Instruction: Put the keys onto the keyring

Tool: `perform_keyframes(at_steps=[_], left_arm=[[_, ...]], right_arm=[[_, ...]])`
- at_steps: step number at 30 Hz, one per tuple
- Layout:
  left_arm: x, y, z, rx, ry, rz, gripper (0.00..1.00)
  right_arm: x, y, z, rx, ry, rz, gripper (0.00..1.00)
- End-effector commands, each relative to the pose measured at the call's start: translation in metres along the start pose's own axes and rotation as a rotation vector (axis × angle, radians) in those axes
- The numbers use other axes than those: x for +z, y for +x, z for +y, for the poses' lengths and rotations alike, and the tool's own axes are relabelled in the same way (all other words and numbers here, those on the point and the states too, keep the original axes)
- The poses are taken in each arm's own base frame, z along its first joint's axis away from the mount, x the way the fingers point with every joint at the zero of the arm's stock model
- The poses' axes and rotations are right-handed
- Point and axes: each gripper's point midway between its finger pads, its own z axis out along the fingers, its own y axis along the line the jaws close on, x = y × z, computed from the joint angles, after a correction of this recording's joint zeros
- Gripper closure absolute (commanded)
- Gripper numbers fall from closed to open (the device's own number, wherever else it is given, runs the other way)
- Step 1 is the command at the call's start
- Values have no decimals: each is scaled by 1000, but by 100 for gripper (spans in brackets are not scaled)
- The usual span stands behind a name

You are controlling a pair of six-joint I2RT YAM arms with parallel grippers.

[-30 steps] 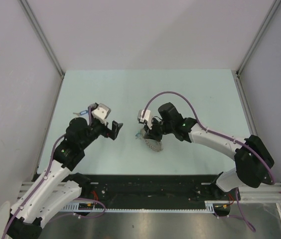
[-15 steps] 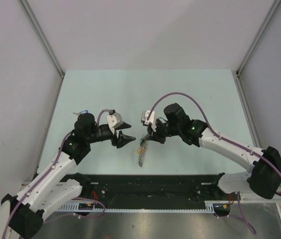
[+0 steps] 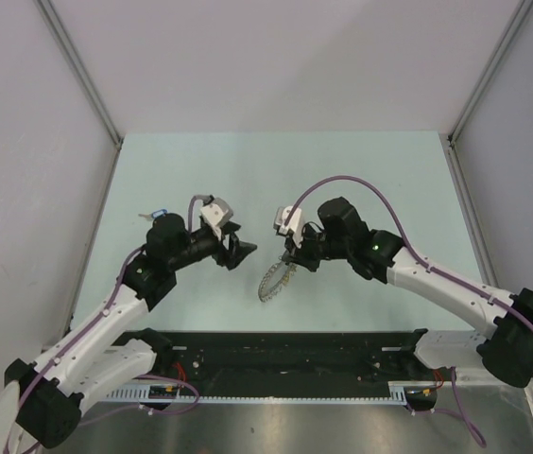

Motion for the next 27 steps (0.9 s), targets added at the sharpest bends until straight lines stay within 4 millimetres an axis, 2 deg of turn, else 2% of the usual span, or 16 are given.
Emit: perform_keyframes(at_steps=[1,3,6,7,9,10,11,13,15,16,20,22,23,24,26,27], left_arm=[[-25,-4,88,-181,-504,-13,27],[-48,13,131,-273,-734,27,25],[-75,29,172,-407,-937,7,23],[-77,41,183,-433,-981,31,23],[-94,50,209,-449,-1086,35,24],[-96,67,222,-469,-1123,85,24],[-111,75,238,-499,-1183,83,24],[-120,84,259,-538,-1232,93,24],[-134,102,284,-577,-1306,143,25],[-140,108,291,-579,-1338,168,26],[-141,133,323,-600,-1393,302,31],[-139,145,328,-603,-1393,371,40],[-140,140,336,-591,-1412,372,42],[-139,155,339,-601,-1417,424,48],[-138,157,347,-598,-1427,453,53],[-135,166,349,-602,-1422,482,56]], right_arm=[[-19,-23,-14,15,125,-85,100],[-22,-25,-13,25,136,-97,100],[-25,-26,-12,33,144,-114,100],[-26,-25,-11,33,142,-116,100],[-27,-29,-10,32,139,-130,100],[-28,-30,-9,35,135,-134,100],[-30,-32,-9,35,136,-145,100],[-32,-34,-8,34,135,-154,100],[-34,-38,-9,30,139,-166,100],[-36,-39,-9,32,141,-170,100],[-39,-42,-7,30,136,-188,100],[-39,-41,-8,31,137,-188,100],[-38,-41,-8,34,137,-187,100],[-38,-40,-8,33,136,-186,100],[-38,-40,-8,35,136,-185,100],[-38,-40,-8,35,136,-186,100]])
